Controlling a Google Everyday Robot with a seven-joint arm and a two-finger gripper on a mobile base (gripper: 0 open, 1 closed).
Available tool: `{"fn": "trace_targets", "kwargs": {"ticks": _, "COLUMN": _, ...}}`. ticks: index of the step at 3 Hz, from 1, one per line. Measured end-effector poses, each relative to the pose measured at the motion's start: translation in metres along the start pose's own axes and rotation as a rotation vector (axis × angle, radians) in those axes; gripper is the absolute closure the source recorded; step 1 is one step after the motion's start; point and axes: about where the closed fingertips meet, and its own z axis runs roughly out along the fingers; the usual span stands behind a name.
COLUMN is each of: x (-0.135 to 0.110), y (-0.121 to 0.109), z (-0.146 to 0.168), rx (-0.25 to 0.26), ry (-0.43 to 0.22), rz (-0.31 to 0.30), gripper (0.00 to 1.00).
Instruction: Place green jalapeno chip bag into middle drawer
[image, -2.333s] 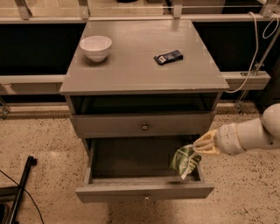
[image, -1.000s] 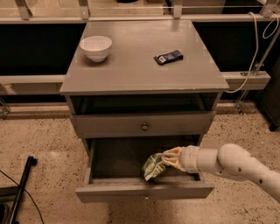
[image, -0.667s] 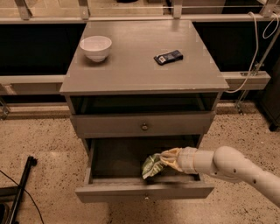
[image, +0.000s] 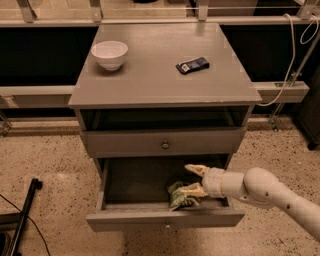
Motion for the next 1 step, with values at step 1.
{"fn": "trace_targets", "kwargs": {"ticks": 1, "x": -0.0005, "y": 0.0002, "z": 0.0001, "rx": 0.001, "ry": 0.002, "rz": 0.0, "gripper": 0.0}}
